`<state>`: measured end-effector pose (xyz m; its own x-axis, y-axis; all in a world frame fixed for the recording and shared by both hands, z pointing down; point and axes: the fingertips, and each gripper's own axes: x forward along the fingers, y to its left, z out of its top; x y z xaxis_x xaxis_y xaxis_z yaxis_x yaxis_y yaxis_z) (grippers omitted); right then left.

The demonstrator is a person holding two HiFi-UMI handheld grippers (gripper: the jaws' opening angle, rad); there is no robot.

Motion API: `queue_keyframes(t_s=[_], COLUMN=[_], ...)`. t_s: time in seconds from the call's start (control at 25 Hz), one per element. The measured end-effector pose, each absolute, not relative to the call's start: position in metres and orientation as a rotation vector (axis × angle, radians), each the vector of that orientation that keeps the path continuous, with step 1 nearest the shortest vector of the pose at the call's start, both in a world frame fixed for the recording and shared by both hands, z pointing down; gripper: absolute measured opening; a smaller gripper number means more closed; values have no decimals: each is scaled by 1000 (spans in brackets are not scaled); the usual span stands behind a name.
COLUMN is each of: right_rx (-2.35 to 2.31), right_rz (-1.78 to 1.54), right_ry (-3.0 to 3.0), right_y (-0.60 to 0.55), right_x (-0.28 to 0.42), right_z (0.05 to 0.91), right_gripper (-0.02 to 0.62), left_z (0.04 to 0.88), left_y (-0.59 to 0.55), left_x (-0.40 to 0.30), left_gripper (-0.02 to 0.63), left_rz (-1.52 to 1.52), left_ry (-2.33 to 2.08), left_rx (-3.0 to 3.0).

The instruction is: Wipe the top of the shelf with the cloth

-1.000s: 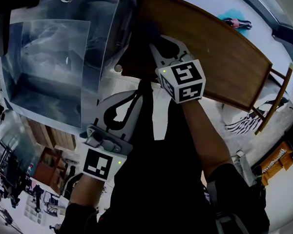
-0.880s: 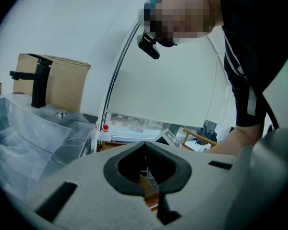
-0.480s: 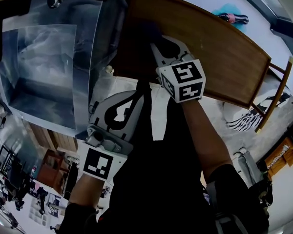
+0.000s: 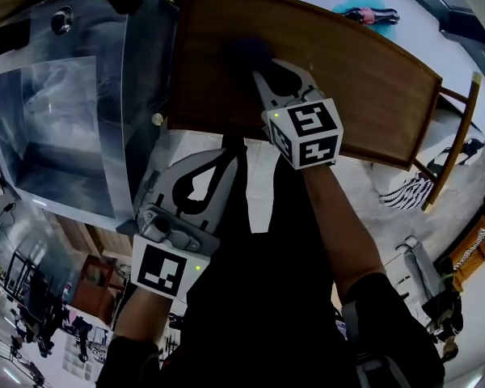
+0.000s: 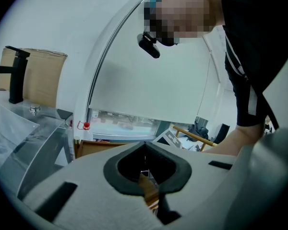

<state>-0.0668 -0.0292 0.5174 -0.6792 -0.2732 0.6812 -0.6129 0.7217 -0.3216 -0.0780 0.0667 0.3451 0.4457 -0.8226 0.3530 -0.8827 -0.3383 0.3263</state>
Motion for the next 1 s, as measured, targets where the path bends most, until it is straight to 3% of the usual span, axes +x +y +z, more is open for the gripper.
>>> queue_keyframes(t_s=[1.0], right_rx=[849], right_rz=[775], right_ry=[-2246], right_y=[-57], right_x=[61], right_z=[520], right_gripper=[66], left_z=[340], left_y=[32], left_x=[24], left_gripper=[20], left_rz=[215], left_ry=[-1274], left_rx=[2344])
